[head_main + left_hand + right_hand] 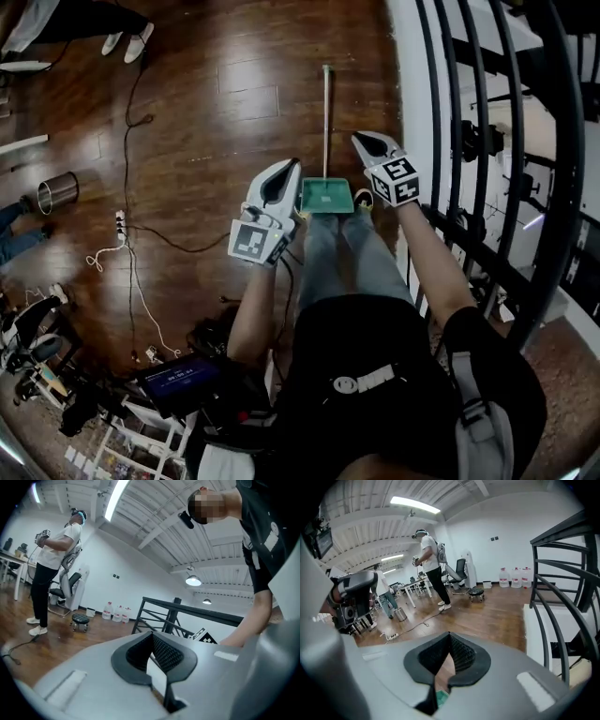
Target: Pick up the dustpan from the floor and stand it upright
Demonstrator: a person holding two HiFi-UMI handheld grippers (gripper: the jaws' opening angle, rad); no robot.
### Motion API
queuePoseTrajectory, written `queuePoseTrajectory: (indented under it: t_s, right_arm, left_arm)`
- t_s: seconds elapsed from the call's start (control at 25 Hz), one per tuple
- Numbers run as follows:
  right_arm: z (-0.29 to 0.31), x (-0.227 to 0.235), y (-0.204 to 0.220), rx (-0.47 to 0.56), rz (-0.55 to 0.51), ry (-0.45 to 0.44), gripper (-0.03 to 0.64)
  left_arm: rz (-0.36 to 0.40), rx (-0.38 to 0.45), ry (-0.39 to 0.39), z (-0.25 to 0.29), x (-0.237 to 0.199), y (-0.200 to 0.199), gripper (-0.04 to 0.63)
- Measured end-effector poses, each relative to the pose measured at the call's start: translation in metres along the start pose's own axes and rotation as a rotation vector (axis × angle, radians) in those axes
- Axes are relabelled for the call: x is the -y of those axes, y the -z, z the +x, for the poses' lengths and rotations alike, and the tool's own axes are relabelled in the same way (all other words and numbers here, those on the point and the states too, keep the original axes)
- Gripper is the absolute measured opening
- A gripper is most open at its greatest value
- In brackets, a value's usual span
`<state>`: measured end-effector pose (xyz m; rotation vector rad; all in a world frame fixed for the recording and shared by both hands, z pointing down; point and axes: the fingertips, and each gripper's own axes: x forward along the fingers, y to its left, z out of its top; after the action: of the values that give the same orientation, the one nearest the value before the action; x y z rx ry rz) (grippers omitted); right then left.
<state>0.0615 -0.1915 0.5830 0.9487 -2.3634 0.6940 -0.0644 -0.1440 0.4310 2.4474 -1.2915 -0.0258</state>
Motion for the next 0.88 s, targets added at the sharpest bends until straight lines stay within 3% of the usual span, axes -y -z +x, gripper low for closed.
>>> queuePoseTrajectory:
  t_s: [0.16,0.32,0.48,0.68,0.72,0.76,0.8,0.88]
  right_arm:
    - [0.056,0.025,0.009,-0.061,-0.025,0.042,0.003]
    - [0.107,0.088,0.007,0.031,0.046,0.163,0.003]
    - [0.193,0.166,0.043,0.05,0.116,0.228,0.003]
    - [0.309,0.228,0.128,-0.01,0.167,0.189,0.006]
    - [0.332,0.234,0.143,-0.027,0.176,0.162,0.027]
    - [0.356,0.237,0.159,-0.054,0.173,0.131,0.122]
    - [0.379,0.237,0.176,-0.093,0.154,0.107,0.153]
    - [0.419,0.238,0.213,-0.177,0.087,0.091,0.152]
  left_arm:
    - [-0.01,0.017,-0.122,0.005,-0.065,0.016,0.015]
    - [0.063,0.067,-0.196,0.027,-0.107,0.028,0.015]
    - [0.072,0.057,-0.267,0.057,-0.156,0.087,0.015]
    - [0.015,0.004,-0.31,0.077,-0.186,0.193,0.015]
    - [0.009,0.0,-0.311,0.078,-0.19,0.21,0.015]
    - [0.005,-0.003,-0.311,0.079,-0.193,0.226,0.015]
    - [0.004,-0.007,-0.314,0.078,-0.195,0.239,0.015]
    - [0.001,-0.02,-0.329,0.074,-0.201,0.264,0.015]
